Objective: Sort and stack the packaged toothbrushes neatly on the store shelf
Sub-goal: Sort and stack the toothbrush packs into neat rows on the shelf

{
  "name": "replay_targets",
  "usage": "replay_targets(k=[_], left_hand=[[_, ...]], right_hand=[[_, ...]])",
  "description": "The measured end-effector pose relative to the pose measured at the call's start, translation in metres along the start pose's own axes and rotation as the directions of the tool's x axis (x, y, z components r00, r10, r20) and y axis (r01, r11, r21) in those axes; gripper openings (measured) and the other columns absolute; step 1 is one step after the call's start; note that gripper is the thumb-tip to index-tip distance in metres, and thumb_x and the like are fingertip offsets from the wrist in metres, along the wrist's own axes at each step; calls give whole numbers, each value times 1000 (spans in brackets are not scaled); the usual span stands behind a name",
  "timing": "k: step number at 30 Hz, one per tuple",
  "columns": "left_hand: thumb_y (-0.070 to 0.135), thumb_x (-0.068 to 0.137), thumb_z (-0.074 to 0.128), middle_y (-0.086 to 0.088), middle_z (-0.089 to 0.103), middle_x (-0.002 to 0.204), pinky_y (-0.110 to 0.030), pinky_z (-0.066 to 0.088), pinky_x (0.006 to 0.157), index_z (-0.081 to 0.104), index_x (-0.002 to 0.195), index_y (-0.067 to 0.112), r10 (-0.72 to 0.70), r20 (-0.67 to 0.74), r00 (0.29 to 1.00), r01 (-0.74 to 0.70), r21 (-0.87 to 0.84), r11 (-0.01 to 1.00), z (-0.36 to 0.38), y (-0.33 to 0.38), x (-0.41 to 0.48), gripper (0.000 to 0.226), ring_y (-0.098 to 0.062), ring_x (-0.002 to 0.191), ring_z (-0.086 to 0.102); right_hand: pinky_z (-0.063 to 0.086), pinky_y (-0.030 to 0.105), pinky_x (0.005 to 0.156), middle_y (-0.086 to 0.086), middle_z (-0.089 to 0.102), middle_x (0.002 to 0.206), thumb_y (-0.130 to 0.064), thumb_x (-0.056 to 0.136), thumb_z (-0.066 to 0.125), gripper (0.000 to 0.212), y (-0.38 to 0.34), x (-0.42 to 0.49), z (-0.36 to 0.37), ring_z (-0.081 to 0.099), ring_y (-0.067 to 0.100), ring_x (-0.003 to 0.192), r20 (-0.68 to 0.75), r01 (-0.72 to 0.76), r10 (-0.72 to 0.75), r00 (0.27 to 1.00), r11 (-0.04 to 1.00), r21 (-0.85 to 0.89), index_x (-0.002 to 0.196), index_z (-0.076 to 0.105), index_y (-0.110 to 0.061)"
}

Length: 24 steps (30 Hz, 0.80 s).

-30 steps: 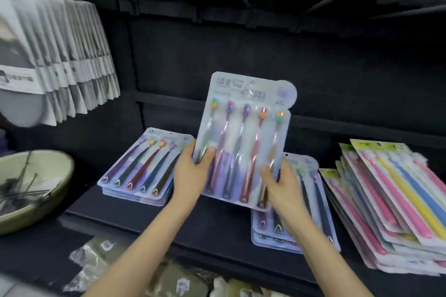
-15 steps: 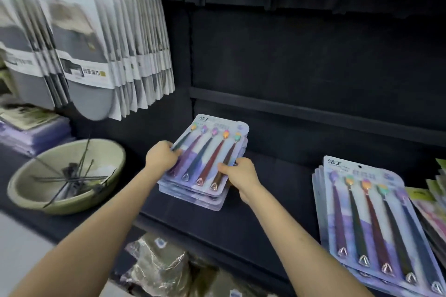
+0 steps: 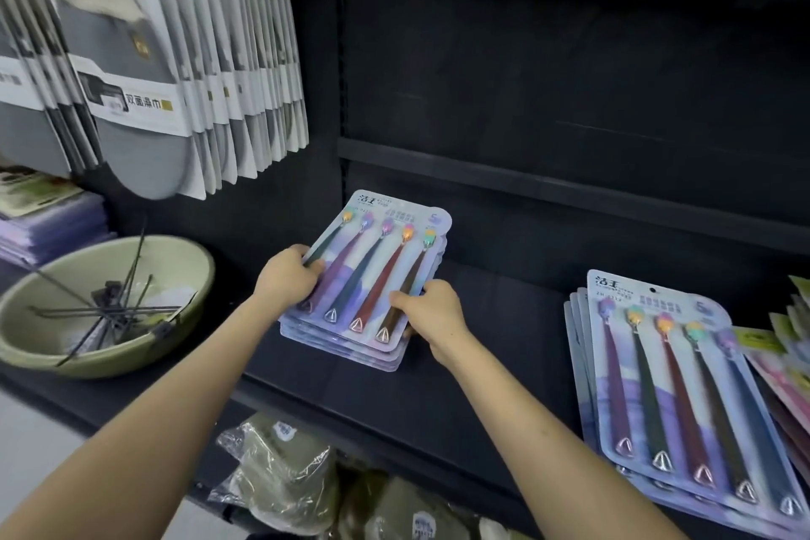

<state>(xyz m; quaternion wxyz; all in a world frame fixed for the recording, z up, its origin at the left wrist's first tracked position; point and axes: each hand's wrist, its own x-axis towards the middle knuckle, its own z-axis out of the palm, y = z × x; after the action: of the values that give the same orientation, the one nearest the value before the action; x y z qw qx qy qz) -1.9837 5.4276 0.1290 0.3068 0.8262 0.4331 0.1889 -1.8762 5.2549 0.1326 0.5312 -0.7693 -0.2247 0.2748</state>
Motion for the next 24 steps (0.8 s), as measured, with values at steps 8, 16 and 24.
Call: replay_targets(k=[8,16,24], left_hand=[[29,95,53,-21,60,119,-37,42,87,52,127,1,-63,-60,996,67,60,996,-3,11,-11,42,-38,111,54],[12,89,61,-18,64,105,-40,41,87,62,110,0,331,-343,879,-370,-55,927,48,93,-92,24,-36,99,56],[43,98,45,-20,58,126,-29,41,84,50,127,-6,111,412,905,46,-353,934,166,179,-159,57,-31,116,54]], right_hand=[[52,42,71,14,63,84,-19,88,62,14,-5,-13,-6,56,22,73,12,55,-54,998,998,-37,88,61,-5],[45,37,94,8,64,111,-31,92,60,45,33,-81,-119,60,23,104,-374,134,-306,875,897,-421,131,56,-9],[46,40,88,24,59,117,-32,96,51,45,98,-121,-260,56,37,107,-535,-314,-64,843,749,-584,126,50,1]])
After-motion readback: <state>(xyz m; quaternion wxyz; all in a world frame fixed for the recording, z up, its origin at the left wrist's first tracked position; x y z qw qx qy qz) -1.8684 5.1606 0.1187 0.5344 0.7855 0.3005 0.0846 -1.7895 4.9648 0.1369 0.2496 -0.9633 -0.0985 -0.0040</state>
